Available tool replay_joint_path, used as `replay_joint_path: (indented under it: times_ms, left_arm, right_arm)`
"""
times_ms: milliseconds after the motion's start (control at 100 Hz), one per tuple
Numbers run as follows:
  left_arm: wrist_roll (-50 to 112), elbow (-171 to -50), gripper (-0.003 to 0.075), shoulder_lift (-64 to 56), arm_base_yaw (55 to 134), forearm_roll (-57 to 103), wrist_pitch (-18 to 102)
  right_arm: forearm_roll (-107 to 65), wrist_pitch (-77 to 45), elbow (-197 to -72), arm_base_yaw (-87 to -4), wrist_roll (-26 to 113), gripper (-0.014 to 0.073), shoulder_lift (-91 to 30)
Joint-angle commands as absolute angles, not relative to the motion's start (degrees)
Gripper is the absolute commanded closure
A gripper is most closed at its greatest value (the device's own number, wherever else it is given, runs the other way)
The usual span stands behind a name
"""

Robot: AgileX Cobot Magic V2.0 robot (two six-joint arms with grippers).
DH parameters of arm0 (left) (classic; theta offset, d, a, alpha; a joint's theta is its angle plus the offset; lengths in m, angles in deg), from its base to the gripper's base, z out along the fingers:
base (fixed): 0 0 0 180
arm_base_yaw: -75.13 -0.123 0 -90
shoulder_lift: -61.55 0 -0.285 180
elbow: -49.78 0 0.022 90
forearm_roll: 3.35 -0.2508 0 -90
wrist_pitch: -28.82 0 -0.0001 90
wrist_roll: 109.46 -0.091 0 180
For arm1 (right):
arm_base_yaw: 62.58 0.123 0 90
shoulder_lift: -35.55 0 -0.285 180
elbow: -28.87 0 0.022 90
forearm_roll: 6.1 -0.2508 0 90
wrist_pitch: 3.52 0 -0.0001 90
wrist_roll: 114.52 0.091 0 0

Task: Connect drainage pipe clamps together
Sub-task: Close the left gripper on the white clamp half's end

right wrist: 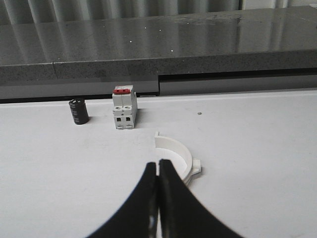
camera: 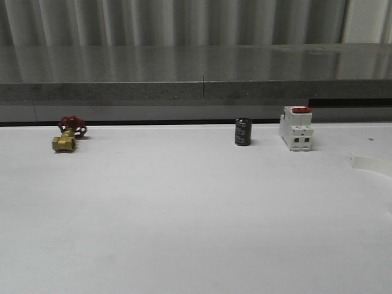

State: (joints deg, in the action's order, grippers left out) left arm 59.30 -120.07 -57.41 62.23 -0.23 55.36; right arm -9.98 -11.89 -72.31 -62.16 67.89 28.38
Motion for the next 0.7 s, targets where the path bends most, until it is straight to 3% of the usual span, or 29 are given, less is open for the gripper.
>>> replay_joint_path:
  times_ms: [0,510,690]
  left_arm:
    - [59.2,-121.7,0.0146,-54.9,61.9,0.3,52.4]
    - [59.0,-121.7,0.0213,-54.9,61.9,0.2,51.5]
    - [59.0,-121.7,0.0304,-54.9,61.9,0.2,51.6]
  right_arm:
    - [-9.7,-7.3,-73.3,-62.2,67.7,0.0662,29.2]
    - [-9.7,-7.3,-73.3,-62.2,67.7,0.0662,29.2]
    - [-9.7,-7.3,-73.3,-62.2,67.7,0.0662,29.2]
